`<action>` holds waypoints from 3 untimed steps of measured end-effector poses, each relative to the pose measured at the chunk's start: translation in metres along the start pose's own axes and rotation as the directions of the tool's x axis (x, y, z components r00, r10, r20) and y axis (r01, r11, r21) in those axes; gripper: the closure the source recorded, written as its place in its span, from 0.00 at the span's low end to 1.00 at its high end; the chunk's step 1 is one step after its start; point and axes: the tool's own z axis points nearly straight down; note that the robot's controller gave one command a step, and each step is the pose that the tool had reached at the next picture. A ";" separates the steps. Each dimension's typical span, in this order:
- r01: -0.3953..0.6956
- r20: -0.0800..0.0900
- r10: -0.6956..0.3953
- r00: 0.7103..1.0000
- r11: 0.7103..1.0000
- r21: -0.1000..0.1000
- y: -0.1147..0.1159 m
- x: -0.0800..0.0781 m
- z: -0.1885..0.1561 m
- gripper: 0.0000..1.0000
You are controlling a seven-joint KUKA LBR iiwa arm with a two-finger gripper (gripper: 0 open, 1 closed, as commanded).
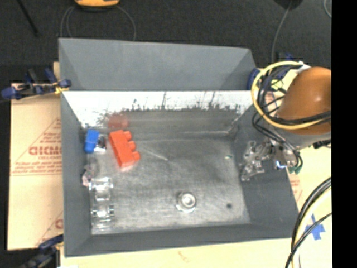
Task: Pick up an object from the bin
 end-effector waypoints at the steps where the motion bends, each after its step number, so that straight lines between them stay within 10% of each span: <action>1: -0.217 -0.006 0.217 0.976 0.976 0.001 0.015 0.055 -0.017 1.00; 2: -0.124 -0.009 0.124 0.992 0.992 0.002 0.032 0.059 0.018 1.00; 3: -0.122 -0.006 0.122 0.992 0.992 0.003 0.031 0.059 0.017 0.00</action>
Offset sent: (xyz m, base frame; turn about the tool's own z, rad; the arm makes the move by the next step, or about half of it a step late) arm -0.0559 0.0119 0.0160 0.2201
